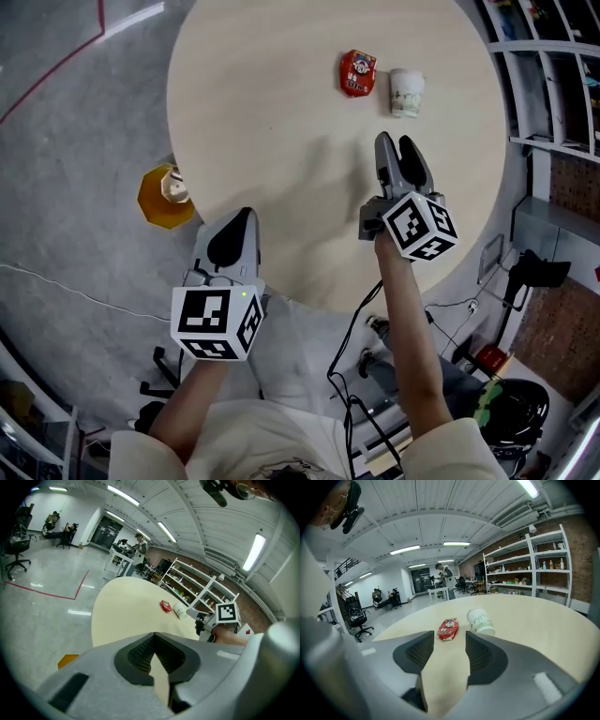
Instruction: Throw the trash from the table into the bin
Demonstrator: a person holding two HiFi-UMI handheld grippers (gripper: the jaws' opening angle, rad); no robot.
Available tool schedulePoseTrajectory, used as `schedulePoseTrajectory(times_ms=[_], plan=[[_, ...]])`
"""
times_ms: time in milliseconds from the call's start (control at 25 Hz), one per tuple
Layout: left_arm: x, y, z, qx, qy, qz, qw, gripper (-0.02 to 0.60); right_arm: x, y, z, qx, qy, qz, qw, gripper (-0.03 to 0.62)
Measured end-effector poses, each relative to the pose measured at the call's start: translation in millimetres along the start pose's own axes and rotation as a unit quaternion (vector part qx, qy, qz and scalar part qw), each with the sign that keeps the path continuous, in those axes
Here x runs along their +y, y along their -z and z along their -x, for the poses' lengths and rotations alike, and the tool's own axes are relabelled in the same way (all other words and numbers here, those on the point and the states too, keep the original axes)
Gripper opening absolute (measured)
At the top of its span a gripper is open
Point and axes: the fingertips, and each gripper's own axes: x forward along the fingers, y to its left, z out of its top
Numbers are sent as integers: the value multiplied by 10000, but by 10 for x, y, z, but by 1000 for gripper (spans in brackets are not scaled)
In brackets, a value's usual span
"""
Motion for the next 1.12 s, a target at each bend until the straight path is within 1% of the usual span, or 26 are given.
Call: schedulePoseTrajectory(times_ms=[160,280,360,480,520,600,800,960,1040,1120], plan=[[10,-25,-22,12,0,-8,10000,6,-218,-194,-185,-140,301,44,9994,250],[20,-26,-57,44,10,3,10000,6,-346,-263,-320,-139,450,92,9988,270],[20,-27,-78,66,15,11,10000,6,-403,-267,-417,-67,497,205,9985,280],[6,-49,-111,73,28,6,10000,6,-536,-249,-569,81,625,416,9971,315],[2,-58,-124,69,33,4,10000,6,-611,-229,-625,148,711,459,9963,340],[2,-74,-144,57,33,11,10000,6,-752,-185,-734,286,853,469,9948,367],[44,-97,-158,30,-10,39,10000,6,-861,-193,-927,391,907,479,9940,371],[75,-87,-150,18,-67,68,10000,6,-935,-130,-1022,492,978,390,9932,366],[75,-78,-154,15,-81,90,9999,6,-974,-97,-1053,548,1021,336,9927,350],[64,-64,-147,13,-83,94,9999,6,-991,-71,-1061,565,1015,350,9926,302]])
